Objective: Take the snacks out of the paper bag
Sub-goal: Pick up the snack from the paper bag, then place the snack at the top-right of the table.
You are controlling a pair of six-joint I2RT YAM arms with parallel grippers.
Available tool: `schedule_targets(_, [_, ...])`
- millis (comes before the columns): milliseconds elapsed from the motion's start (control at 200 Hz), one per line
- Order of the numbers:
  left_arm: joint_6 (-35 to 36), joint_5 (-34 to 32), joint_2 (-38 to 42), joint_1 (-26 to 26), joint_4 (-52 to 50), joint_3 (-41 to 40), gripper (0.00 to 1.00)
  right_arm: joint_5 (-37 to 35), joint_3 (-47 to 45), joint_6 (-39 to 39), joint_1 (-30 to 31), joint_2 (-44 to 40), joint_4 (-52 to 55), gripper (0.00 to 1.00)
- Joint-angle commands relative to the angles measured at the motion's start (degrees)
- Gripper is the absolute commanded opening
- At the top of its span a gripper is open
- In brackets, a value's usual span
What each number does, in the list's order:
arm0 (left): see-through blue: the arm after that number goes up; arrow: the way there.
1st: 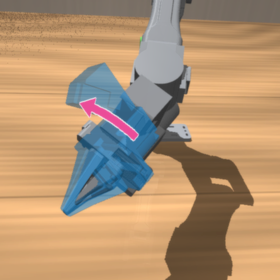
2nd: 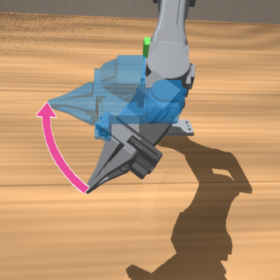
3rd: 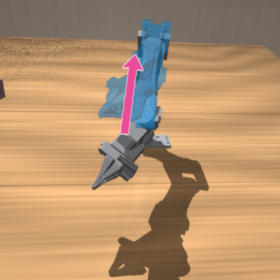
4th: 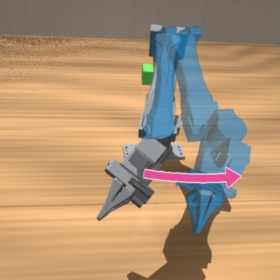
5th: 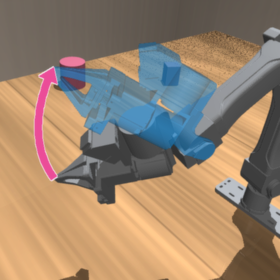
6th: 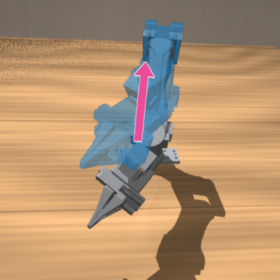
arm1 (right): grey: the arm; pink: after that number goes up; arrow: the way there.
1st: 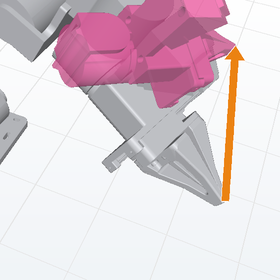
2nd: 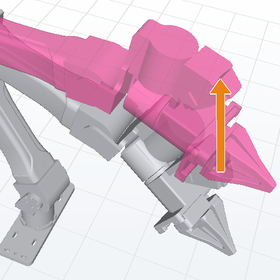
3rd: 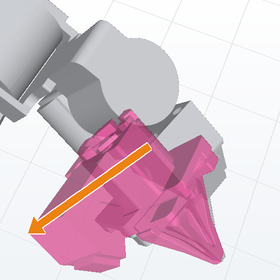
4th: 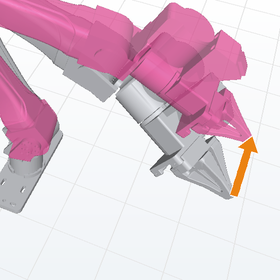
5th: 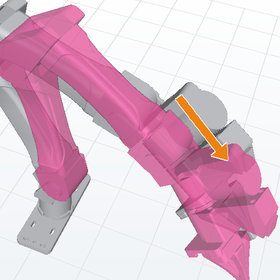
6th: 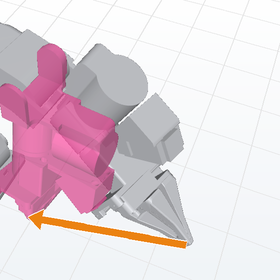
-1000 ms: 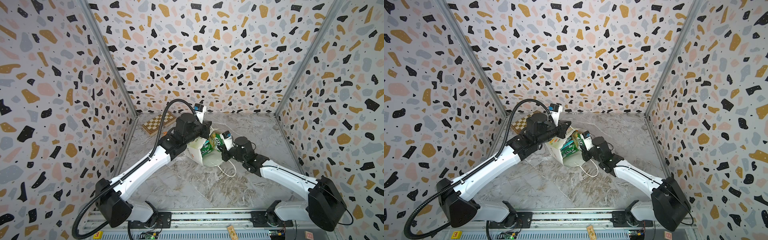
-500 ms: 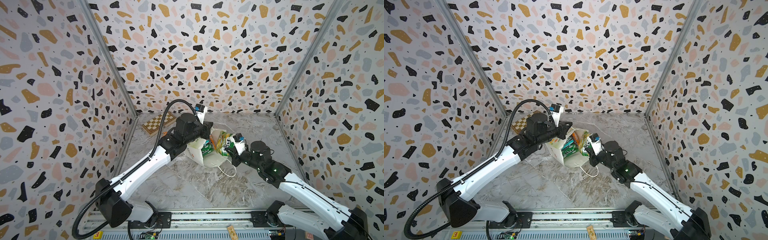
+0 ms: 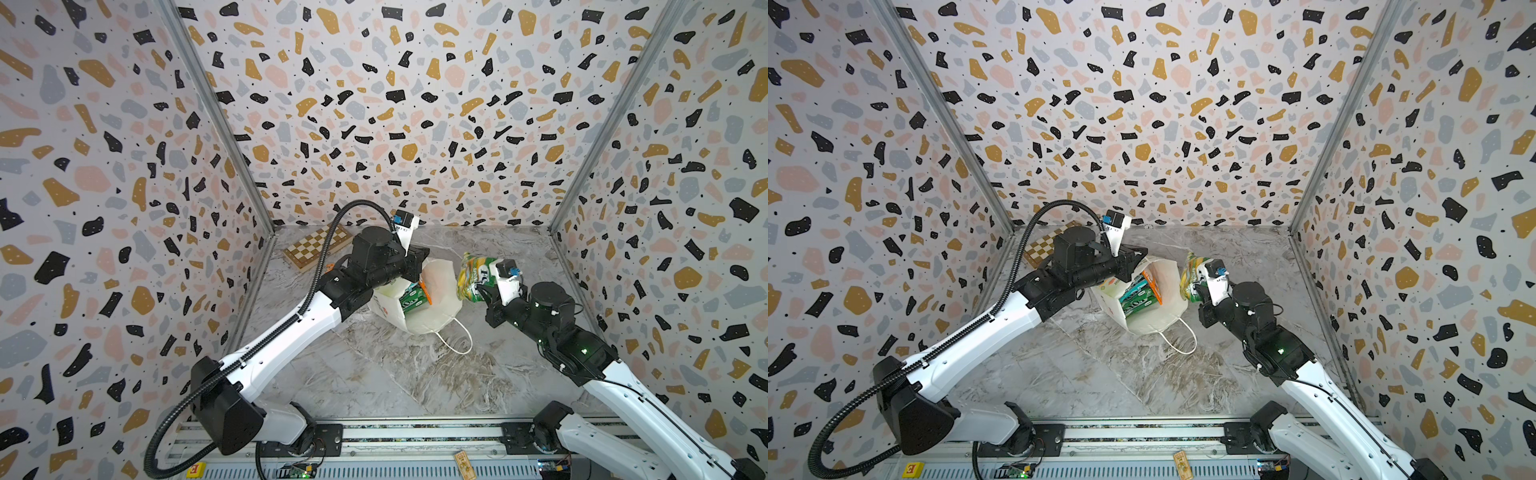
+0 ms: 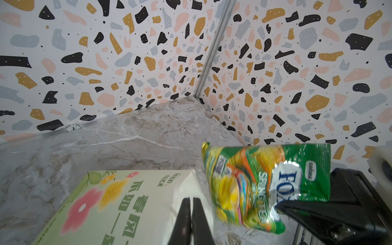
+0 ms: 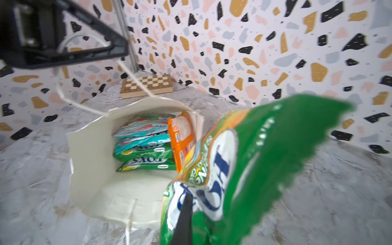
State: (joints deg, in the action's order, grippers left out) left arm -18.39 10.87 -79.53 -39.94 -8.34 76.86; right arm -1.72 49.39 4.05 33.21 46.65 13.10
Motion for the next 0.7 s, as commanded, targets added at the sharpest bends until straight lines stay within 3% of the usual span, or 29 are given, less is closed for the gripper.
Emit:
schedule_targets(0, [1.5,2.1,0.4,-0.5,1.2,-0.3,0.00,-3.0,3.7,0.7,-4.5,-0.8,0.1,0.00])
schedule_targets(190, [1.6,2.8,0.9,-0.7,1.1,-0.8,0.00,3.6,3.4,2.2,-14.5,1.5,-0.5,0.00])
schedule_targets(400, [2.1,3.8,1.0,-0.8,0.6,-0.8,0.00,15.6,1.3,2.7,-25.0,10.6,-8.3,0.00])
schedule_targets(696, [3.3,3.2,2.2,-0.8,-1.2,-1.2,0.00,28.8,4.3,3.1,-27.6,27.5,-19.6,0.00])
